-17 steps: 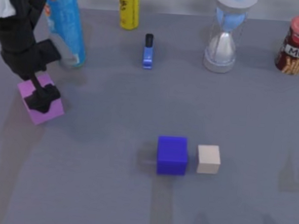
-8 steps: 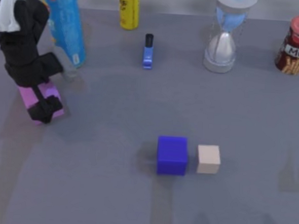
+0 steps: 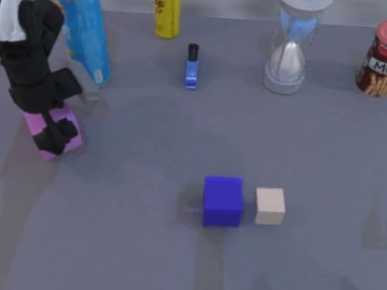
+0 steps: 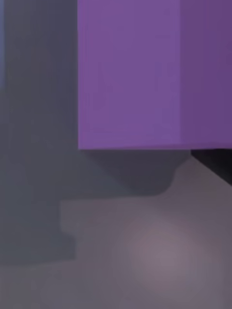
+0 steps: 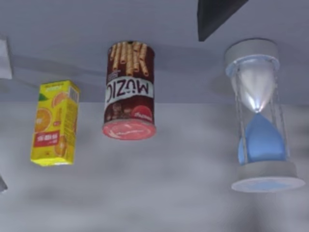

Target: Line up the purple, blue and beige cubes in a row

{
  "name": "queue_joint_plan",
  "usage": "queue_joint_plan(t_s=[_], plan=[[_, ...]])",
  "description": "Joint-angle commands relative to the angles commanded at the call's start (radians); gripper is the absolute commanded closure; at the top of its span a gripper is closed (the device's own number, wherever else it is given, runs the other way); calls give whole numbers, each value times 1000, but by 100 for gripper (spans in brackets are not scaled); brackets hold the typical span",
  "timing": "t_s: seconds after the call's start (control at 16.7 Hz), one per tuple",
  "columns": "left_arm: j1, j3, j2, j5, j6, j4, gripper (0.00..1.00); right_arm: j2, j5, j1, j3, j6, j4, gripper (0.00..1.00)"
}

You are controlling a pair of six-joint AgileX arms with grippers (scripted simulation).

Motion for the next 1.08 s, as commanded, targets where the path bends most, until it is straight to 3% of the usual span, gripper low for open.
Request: queue_joint_plan(t_s=[0.18, 0.24, 0.78, 1.08], plan=[[0, 0, 0, 0, 0, 0, 98, 0, 0, 0, 0, 0, 0, 0], [0, 0, 0, 0, 0, 0, 100, 0, 0, 0, 0, 0, 0, 0], [0, 2, -11, 3, 0, -10, 100, 0, 0, 0, 0, 0, 0, 0], [12, 101, -58, 3, 0, -164, 100, 0, 0, 0, 0, 0, 0, 0]])
